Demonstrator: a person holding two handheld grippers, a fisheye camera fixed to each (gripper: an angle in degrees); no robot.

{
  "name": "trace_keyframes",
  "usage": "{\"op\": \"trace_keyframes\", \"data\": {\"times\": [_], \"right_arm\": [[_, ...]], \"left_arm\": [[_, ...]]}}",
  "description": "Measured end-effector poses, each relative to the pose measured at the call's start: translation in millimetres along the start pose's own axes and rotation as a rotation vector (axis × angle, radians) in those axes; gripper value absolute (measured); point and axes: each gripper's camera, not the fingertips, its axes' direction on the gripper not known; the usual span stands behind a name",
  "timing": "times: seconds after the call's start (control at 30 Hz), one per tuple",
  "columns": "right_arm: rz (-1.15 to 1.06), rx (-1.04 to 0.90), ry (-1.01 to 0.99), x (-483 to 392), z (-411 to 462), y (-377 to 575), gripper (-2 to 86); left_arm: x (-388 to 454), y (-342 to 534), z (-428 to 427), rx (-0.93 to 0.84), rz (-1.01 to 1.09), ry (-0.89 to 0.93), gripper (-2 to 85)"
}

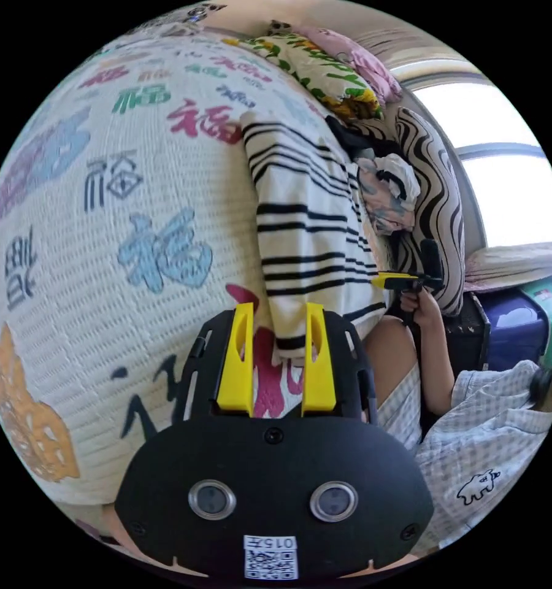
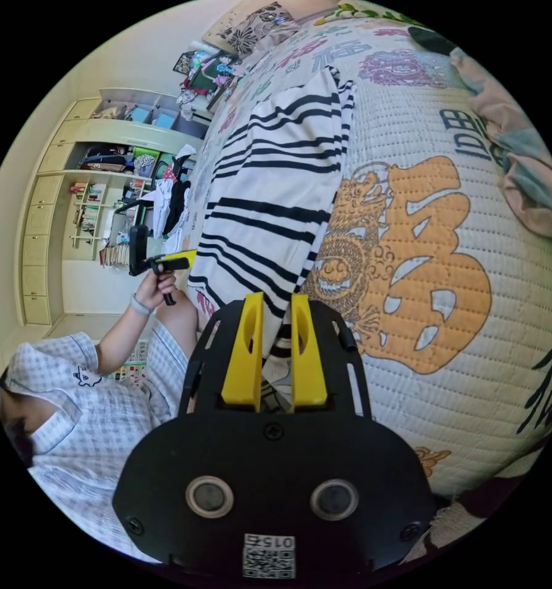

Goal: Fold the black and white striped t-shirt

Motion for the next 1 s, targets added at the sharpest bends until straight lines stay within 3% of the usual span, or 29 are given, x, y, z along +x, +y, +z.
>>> {"op": "trace_keyframes", "data": {"times": [0.1,0.17,0.33,0.4,0.5,0.67,1.0], "right_arm": [[-0.004,-0.046,0.022,-3,-3,3,2.4],[-0.010,-0.043,0.018,-6,-10,6,1.6],[-0.036,-0.120,0.045,-14,-7,18,1.4],[-0.009,-0.148,0.029,-10,2,20,1.9],[0.011,-0.111,-0.023,-10,-1,27,3.9],[-0.028,0.019,0.006,-23,-22,39,5.9],[0.001,0.247,-0.021,-64,-33,3,7.5]], "left_arm": [[-8,-1,-3,0.031,-0.024,0.145,1.5],[-5,-2,-12,0.049,-0.019,0.146,0.3],[23,-2,-33,0.009,0.062,0.017,-0.3],[24,-5,-23,-0.096,0.033,-0.098,-0.1],[38,-13,-25,-0.202,0.055,-0.201,1.7],[87,-37,-70,-0.100,0.217,-0.358,6.5],[102,-131,-90,-0.060,0.352,-0.343,8.3]]}}
